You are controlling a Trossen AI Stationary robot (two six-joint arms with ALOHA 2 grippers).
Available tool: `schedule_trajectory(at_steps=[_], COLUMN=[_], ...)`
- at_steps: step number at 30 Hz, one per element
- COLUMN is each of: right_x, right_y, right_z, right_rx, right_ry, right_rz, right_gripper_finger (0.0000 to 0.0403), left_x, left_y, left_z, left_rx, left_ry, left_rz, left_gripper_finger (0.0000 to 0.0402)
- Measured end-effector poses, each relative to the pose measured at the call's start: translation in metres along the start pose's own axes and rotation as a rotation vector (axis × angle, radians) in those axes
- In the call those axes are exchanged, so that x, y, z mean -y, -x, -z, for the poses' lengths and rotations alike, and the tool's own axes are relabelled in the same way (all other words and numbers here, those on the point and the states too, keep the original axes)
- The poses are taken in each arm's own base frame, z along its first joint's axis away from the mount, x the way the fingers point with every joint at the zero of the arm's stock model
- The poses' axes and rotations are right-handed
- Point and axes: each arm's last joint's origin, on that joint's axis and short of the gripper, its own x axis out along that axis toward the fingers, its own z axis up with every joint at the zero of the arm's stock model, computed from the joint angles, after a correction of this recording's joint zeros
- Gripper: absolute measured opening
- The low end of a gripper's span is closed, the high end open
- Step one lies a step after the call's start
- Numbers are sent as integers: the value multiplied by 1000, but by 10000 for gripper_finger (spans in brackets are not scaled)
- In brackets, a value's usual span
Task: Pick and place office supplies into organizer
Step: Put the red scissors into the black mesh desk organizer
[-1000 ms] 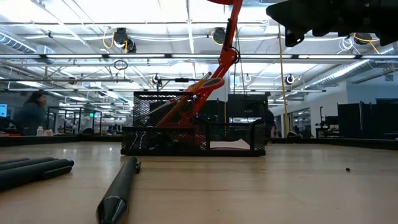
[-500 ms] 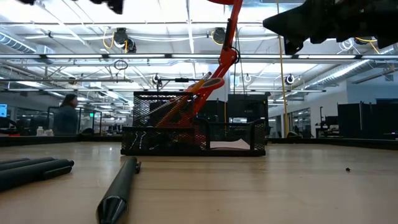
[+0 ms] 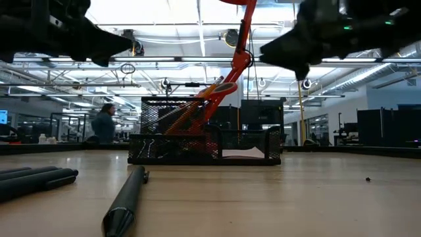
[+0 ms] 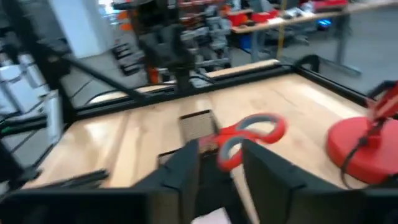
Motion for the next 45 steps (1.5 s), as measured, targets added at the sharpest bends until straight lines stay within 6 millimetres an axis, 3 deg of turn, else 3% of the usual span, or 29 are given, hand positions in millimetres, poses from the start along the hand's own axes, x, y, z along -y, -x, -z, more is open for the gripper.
schedule_trajectory(at_steps=[4, 7, 15, 20, 26, 33, 39, 45], right_x=[7, 12, 25, 33, 42, 48, 47, 44], right_y=[-20, -34, -51, -56, -75, -89, -89, -89], right_z=[-15, -32, -60, -53, -33, -25, -27, -29], right_rx=[-106, -191, -213, -244, -295, -273, -260, -247], right_ry=[-16, -41, -139, -203, -261, -311, -246, -166], right_rz=[61, 126, 213, 250, 204, 132, 119, 65], right_gripper_finger=[181, 208, 213, 203, 200, 201, 167, 62], left_x=[1, 0, 0, 0, 0, 0, 0, 0], left_y=[4, 4, 4, 4, 4, 4, 4, 4], left_z=[12, 9, 8, 8, 7, 6, 6, 6], left_rx=[-45, -18, -2, -2, 1, 11, 15, 15], left_ry=[21, 24, 20, 30, 42, 76, 98, 102], left_rz=[5, 1, -1, 1, 7, 8, 8, 8], left_gripper_finger=[12, 4, 24, 36, 36, 35, 35, 35])
